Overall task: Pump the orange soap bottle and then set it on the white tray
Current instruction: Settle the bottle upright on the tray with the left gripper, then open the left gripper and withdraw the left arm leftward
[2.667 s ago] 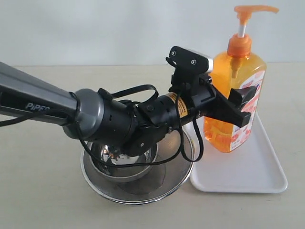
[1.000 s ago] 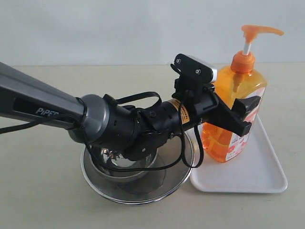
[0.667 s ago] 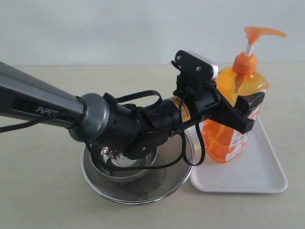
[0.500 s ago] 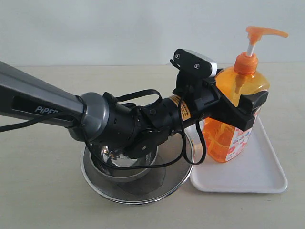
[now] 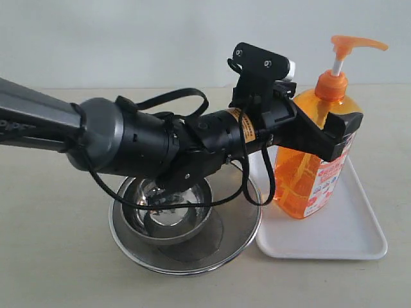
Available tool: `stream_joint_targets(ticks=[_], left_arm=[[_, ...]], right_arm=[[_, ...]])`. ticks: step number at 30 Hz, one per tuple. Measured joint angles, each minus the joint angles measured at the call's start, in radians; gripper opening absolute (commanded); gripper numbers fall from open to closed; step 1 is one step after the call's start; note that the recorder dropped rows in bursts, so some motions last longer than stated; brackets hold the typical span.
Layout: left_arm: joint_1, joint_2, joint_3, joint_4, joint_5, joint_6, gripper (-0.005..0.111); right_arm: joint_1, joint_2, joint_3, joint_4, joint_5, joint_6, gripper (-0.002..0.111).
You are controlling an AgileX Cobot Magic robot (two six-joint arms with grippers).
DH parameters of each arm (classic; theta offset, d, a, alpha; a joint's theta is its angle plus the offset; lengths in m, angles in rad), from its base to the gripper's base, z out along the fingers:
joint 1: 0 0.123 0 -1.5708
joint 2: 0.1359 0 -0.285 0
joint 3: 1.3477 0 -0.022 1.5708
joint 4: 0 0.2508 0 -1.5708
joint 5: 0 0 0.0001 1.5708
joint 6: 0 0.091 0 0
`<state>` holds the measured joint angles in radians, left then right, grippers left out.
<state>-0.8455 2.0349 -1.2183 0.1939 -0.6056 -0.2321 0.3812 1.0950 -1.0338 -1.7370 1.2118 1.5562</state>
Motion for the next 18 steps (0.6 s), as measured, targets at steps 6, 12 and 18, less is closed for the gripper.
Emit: stream_joint_targets(ticks=[6,12,18], left_arm=[[0.000,-0.135,0.000,0.007,0.372,0.008,0.104],[0.000,-0.213,0.000,0.011,0.540,0.016,0.104],[-0.004,-0.280,0.026,0.008,0.574,0.009,0.104]], right_arm=[[0.000,0.000,0.000,0.000,0.000,0.002,0.000],[0.000,0.000,0.000,0.000,0.000,0.004,0.000],[0.000,0.000,0.000,0.000,0.000,0.004,0.000]])
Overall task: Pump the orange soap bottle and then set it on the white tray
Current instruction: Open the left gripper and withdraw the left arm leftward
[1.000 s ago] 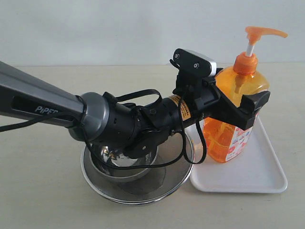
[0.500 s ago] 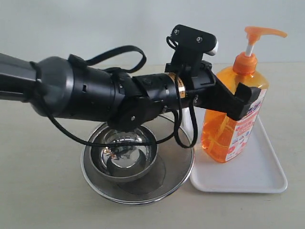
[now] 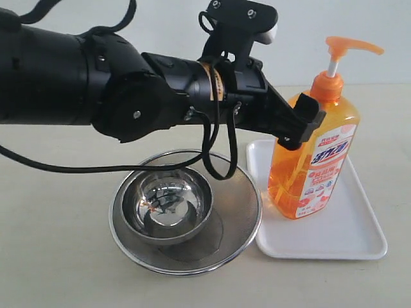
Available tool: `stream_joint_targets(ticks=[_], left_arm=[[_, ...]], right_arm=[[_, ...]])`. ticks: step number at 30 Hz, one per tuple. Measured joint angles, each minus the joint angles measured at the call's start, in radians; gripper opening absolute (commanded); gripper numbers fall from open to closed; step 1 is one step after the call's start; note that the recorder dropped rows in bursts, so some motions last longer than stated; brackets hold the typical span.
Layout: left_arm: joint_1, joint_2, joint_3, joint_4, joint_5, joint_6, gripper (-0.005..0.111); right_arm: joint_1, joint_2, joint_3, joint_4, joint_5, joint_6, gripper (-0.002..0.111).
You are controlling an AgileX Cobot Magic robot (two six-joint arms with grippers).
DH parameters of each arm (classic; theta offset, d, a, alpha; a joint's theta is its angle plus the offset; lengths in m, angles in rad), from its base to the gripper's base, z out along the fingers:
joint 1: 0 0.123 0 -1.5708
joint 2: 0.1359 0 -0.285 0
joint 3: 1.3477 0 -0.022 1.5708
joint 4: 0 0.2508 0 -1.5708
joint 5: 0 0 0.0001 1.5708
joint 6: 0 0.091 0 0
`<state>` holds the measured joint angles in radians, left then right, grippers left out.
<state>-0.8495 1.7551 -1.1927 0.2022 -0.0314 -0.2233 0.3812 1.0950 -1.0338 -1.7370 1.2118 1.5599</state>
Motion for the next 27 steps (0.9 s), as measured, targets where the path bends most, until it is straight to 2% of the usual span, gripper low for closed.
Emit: stream_joint_targets(ticks=[8,12,17,19,23,27], left_arm=[[-0.059,-0.140,0.124,0.000,0.031,-0.003,0.104],[-0.101,-0.260,0.225,0.000,0.031,-0.021,0.104],[-0.112,-0.406,0.371,0.000,0.031,-0.073,0.100],[-0.112,-0.465,0.423,0.000,0.024,-0.083,0.092],[-0.102,-0.575,0.519,-0.002,0.020,-0.140,0.068],[-0.085,-0.673,0.578,-0.002,0.020,-0.221,0.034]], right_arm=[[0.000,0.000,0.000,0.000,0.000,0.002,0.000],[0.000,0.000,0.000,0.000,0.000,0.002,0.000],[0.000,0.000,0.000,0.000,0.000,0.002,0.000],[0.000,0.000,0.000,0.000,0.000,0.002,0.000],[0.000,0.000,0.000,0.000,0.000,0.002,0.000],[0.000,0.000,0.000,0.000,0.000,0.002,0.000]])
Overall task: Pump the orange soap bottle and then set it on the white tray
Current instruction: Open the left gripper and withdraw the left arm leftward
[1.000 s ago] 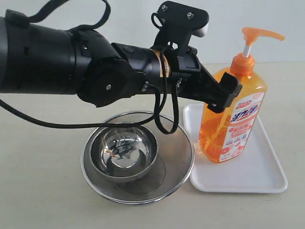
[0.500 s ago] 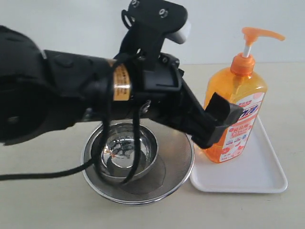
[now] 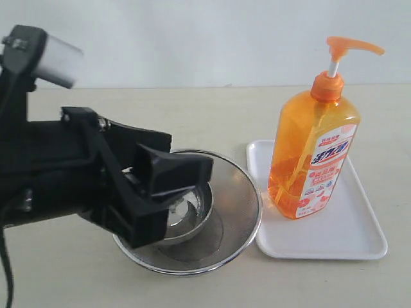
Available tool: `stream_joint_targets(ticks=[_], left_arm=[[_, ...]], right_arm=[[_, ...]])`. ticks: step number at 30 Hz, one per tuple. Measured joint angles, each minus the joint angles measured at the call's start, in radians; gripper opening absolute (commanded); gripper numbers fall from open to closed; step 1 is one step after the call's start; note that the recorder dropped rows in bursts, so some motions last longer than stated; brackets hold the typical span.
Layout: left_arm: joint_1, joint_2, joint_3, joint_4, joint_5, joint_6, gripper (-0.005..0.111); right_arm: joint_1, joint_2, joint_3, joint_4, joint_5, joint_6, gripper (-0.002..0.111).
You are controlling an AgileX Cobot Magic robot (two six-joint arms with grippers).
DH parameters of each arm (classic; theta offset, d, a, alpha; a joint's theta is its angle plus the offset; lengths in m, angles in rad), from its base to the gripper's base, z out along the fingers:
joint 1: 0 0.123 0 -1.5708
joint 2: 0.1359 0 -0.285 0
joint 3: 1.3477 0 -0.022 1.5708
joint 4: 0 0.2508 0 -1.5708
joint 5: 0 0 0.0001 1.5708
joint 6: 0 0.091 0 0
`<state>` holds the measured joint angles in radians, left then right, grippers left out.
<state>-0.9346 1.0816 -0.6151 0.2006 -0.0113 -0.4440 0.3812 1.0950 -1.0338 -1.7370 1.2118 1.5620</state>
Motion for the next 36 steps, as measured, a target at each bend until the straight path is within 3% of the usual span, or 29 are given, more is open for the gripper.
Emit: stream_joint_targets(ticks=[4,5,13,21,28,31,36], left_arm=[[0.004,-0.070,0.011,0.000,-0.004,-0.047,0.006],[0.004,-0.081,0.011,0.000,-0.001,-0.050,0.005],[0.004,-0.143,0.011,0.004,0.159,-0.049,0.005],[0.004,-0.145,0.011,0.011,0.186,-0.045,0.005],[0.010,-0.192,0.012,0.154,0.289,-0.040,0.005],[0.063,-0.253,0.018,0.154,0.296,-0.067,0.005],[0.237,-0.410,0.084,0.112,0.288,-0.103,0.005]], right_arm=[[0.000,0.000,0.000,0.000,0.000,0.002,0.000],[0.000,0.000,0.000,0.000,0.000,0.002,0.000],[0.000,0.000,0.000,0.000,0.000,0.004,0.000],[0.000,0.000,0.000,0.000,0.000,0.006,0.000],[0.000,0.000,0.000,0.000,0.000,0.008,0.000],[0.000,0.000,0.000,0.000,0.000,0.008,0.000],[0.000,0.000,0.000,0.000,0.000,0.008,0.000]])
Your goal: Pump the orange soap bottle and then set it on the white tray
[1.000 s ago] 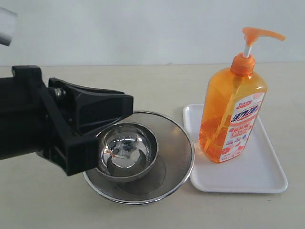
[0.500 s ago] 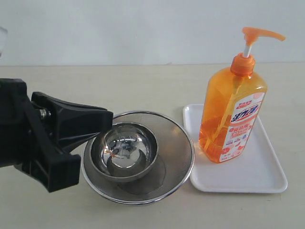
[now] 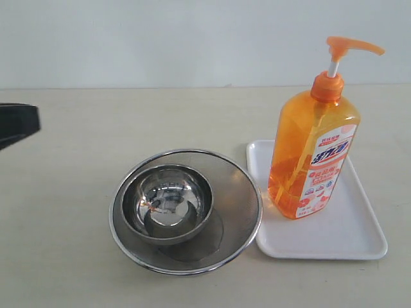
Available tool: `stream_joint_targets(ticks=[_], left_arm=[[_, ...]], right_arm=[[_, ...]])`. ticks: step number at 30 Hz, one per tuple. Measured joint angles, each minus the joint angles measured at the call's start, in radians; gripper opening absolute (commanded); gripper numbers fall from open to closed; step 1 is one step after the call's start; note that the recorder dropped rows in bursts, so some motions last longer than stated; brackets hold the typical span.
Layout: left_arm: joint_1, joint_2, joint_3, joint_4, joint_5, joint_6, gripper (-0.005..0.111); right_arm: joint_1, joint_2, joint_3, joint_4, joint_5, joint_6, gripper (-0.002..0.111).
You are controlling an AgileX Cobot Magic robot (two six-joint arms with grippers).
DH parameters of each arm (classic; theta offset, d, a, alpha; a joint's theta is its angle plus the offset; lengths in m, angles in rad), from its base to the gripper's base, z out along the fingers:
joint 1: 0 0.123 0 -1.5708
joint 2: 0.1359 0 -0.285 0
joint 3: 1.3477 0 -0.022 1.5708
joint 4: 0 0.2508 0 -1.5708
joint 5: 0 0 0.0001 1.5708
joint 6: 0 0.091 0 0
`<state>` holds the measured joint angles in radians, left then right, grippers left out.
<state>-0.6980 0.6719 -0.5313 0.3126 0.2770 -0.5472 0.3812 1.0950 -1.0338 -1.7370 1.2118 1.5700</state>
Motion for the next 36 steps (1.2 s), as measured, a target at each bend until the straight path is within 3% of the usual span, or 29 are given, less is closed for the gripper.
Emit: stream_joint_targets(ticks=[11,18,25,36], left_arm=[[0.347,-0.430,0.314,-0.003,-0.136,-0.005,0.005],[0.477,-0.639,0.414,-0.005,-0.159,-0.119,0.005],[0.545,-0.669,0.434,-0.007,-0.164,-0.196,0.005],[0.550,-0.669,0.523,0.064,-0.241,-0.144,0.005]], right_arm=[[0.000,0.000,0.000,0.000,0.000,0.000,0.000],[0.000,0.000,0.000,0.000,0.000,0.000,0.000],[0.000,0.000,0.000,0.000,0.000,0.000,0.000],[0.000,0.000,0.000,0.000,0.000,0.000,0.000]])
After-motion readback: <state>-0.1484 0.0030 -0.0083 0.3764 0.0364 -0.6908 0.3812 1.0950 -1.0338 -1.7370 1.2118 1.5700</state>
